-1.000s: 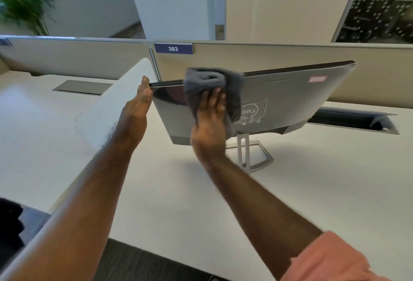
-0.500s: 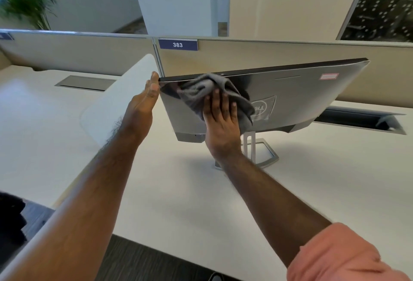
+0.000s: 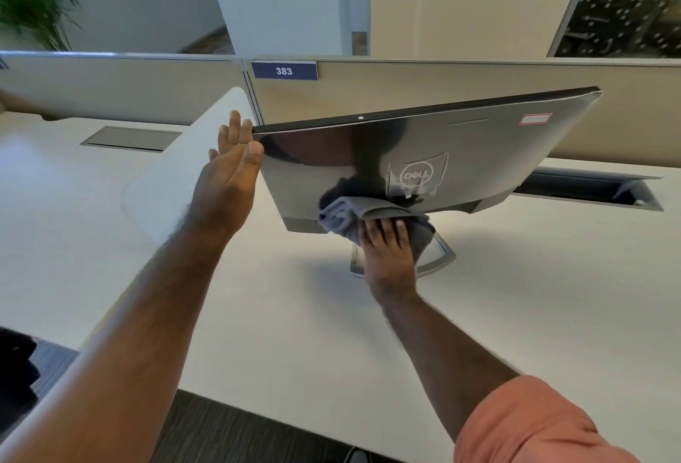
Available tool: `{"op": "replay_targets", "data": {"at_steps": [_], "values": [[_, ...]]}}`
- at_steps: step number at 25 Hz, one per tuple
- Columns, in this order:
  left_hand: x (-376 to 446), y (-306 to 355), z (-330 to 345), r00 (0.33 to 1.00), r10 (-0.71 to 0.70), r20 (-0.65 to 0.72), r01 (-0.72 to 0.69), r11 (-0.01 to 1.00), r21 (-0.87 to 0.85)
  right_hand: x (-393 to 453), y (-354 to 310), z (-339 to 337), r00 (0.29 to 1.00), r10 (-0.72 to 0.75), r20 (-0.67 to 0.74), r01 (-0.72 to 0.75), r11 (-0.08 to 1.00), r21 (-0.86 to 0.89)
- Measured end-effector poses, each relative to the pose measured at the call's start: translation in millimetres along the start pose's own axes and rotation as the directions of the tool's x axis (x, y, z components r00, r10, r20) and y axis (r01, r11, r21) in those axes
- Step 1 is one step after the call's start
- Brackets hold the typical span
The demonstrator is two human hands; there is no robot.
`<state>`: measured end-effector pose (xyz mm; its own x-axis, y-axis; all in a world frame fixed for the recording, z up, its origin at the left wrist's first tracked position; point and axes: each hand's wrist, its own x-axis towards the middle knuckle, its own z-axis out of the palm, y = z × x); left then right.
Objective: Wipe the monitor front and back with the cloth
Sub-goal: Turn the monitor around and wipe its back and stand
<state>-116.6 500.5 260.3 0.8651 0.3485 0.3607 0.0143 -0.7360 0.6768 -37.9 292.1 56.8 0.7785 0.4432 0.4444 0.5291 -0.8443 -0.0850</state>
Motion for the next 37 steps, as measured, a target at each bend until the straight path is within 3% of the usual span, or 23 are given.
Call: {"op": "replay_targets", "data": {"at_steps": [5,9,11,13,17,20,22,24,27,30,32,34,37], "values": [[6,14,10,0.993,0.101,0.065,-0.118,0.927,0.356,20,18,-31,0.978,0.170,-0.123,-0.161,0.984,0.080],[12,29,22,0.982,0.149,0.120,-0.188,0.857,0.479,57,-15,-48,0.960,-0.018,-0.280,0.047,0.994,0.096],[15,35,26,0.979,0.143,0.142,-0.194,0.855,0.480,61,-23,-48,0.960,-0.111,-0.258,0.130,0.990,0.058],[17,38,27,0.979,0.130,0.160,-0.192,0.858,0.476,55,-13,-47,0.966,-0.111,-0.235,0.116,0.993,0.009],[18,42,28,0.979,0.101,0.178,-0.177,0.857,0.483,47,47,-57,0.960,0.141,-0.243,-0.141,0.990,0.017],[19,46,31,0.976,0.101,0.194,-0.187,0.848,0.496,49,92,-74,0.882,0.420,-0.215,-0.376,0.901,0.217],[20,52,36,0.970,0.115,0.213,-0.209,0.844,0.494,60,99,-86,0.832,0.482,-0.276,-0.389,0.861,0.328],[21,57,43,0.964,0.130,0.232,-0.233,0.836,0.497,73,81,-93,0.856,0.358,-0.374,-0.245,0.917,0.315],[26,67,53,0.958,0.145,0.249,-0.254,0.830,0.496,79,47,-88,0.913,0.032,-0.408,0.049,0.981,0.187],[29,75,61,0.952,0.141,0.273,-0.263,0.831,0.489,75,57,-81,0.901,0.008,-0.434,0.067,0.985,0.159],[31,77,63,0.948,0.129,0.290,-0.265,0.827,0.496,67,86,-77,0.905,0.088,-0.416,-0.016,0.985,0.173],[32,78,63,0.948,0.121,0.293,-0.260,0.825,0.501,60,122,-75,0.887,0.305,-0.347,-0.226,0.942,0.249],[31,84,65,0.945,0.112,0.306,-0.263,0.817,0.513,65,166,-89,0.714,0.649,-0.263,-0.489,0.731,0.477]]}}
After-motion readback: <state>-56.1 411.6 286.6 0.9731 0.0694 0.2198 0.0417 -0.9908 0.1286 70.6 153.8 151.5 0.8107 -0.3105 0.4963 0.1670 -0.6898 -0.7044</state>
